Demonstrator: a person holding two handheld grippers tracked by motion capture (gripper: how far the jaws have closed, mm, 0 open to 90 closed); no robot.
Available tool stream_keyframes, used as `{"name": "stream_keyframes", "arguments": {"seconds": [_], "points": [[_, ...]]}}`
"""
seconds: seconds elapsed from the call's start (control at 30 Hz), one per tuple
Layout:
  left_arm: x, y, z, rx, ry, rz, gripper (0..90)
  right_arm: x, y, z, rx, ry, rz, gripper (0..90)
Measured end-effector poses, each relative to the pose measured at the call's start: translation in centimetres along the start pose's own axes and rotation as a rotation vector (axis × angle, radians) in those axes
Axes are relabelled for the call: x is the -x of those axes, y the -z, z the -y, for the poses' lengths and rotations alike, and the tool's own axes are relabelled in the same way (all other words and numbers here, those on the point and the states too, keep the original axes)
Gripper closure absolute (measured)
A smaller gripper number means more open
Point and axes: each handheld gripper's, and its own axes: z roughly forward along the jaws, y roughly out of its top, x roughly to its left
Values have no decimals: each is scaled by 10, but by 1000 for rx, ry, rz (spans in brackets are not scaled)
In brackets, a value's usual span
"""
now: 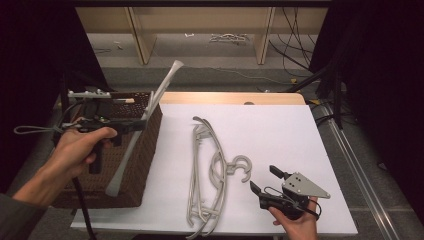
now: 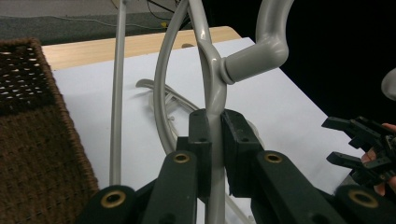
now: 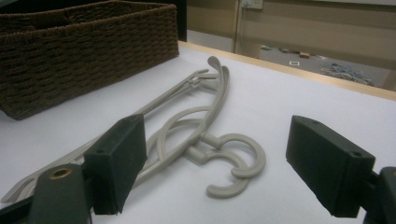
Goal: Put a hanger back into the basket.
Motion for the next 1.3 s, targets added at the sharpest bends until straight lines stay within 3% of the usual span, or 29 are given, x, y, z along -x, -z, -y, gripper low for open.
{"name": "stream_keyframes", "arguments": {"seconds": [0.1,0.17,0.23,0.3,0.33,0.37,0.4,0.43,0.53,0.57,0.6,0.63,0.9,1.03,1.23,1.27,1.3], "points": [[-19,8,-2,7,-17,-24,823,0,0,0,-4,0,-1,213],[-23,10,-2,16,-25,-36,823,0,0,0,-4,1,-1,213],[-37,13,-3,-6,-63,-66,824,-1,-2,1,4,-3,-10,213],[-41,14,-3,-9,-65,-70,824,-1,-1,1,6,-5,-9,213],[-51,16,-3,-15,-73,-86,823,-1,-2,1,10,-5,-5,213],[-51,16,-3,-15,-73,-86,824,-1,-2,1,10,-5,-5,213],[-60,20,-2,-23,-86,-107,824,0,-1,1,-8,2,0,213],[-60,20,-2,-23,-86,-107,824,0,-1,1,-7,0,0,213],[-78,27,0,-29,-113,-134,823,-1,-1,0,-6,0,-5,213],[-78,27,0,-29,-113,-134,824,-1,-1,1,-6,0,-7,214],[-86,31,1,-46,-151,-147,823,-1,-1,1,-8,-1,-7,213],[-90,32,3,-48,-153,-151,823,-1,-1,1,-7,-2,-7,214],[-109,40,19,-74,-161,-193,823,-1,-2,1,-7,3,4,214],[-115,43,30,-86,-200,-181,823,-1,-2,1,-12,3,-2,214],[-120,43,42,-119,-219,-190,821,-1,-3,2,-7,2,-1,216],[-121,42,44,-134,-220,-188,822,-1,-3,2,-6,2,0,217],[-123,42,46,-164,-248,-190,822,-1,-3,2,-7,2,0,217]]}}
